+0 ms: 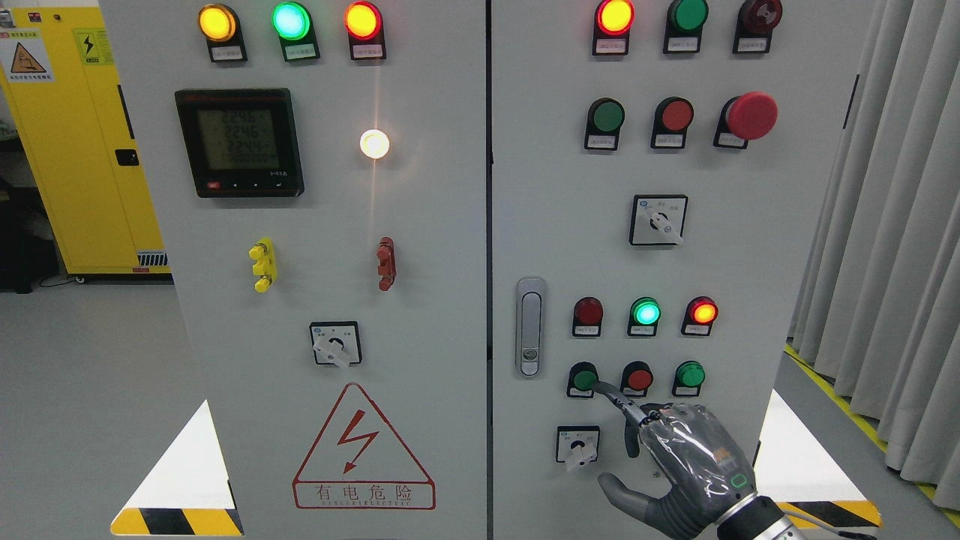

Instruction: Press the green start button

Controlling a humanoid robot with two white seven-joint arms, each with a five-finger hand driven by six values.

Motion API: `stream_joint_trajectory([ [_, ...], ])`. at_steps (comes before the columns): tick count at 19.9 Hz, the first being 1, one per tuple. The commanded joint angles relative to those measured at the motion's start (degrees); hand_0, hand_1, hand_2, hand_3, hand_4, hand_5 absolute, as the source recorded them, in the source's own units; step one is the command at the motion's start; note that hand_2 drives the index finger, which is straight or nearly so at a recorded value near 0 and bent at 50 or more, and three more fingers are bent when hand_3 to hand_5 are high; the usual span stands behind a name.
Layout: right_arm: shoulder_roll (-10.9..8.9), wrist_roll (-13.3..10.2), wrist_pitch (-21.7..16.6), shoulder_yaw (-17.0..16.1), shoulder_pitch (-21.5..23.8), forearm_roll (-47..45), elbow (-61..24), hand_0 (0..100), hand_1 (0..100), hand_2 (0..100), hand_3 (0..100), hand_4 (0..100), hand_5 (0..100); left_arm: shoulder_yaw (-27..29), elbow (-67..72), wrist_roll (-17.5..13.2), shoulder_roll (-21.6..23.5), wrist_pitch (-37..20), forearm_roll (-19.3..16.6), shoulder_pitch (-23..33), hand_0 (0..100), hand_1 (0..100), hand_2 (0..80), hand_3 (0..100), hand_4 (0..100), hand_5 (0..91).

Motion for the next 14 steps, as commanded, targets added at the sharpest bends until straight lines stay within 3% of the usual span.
stream_joint_trajectory([
  [1, -0.06, -0.09, 0.79, 2.28, -0.21, 0.18, 0.19, 34, 69, 0, 74, 74, 68, 0.0, -1.58, -0.03, 0.0, 0.04, 0.0, -0.97, 12, 56, 0.0, 0, 0, 0.0],
  [14, 0.02, -0.09, 2.63, 3.43, -1.09, 0.27, 3.17, 34, 69, 0, 74, 75, 68, 0.0, -1.58, -0.03, 0.0, 0.04, 0.0, -0.97, 12, 56, 0.0, 0, 0, 0.0],
])
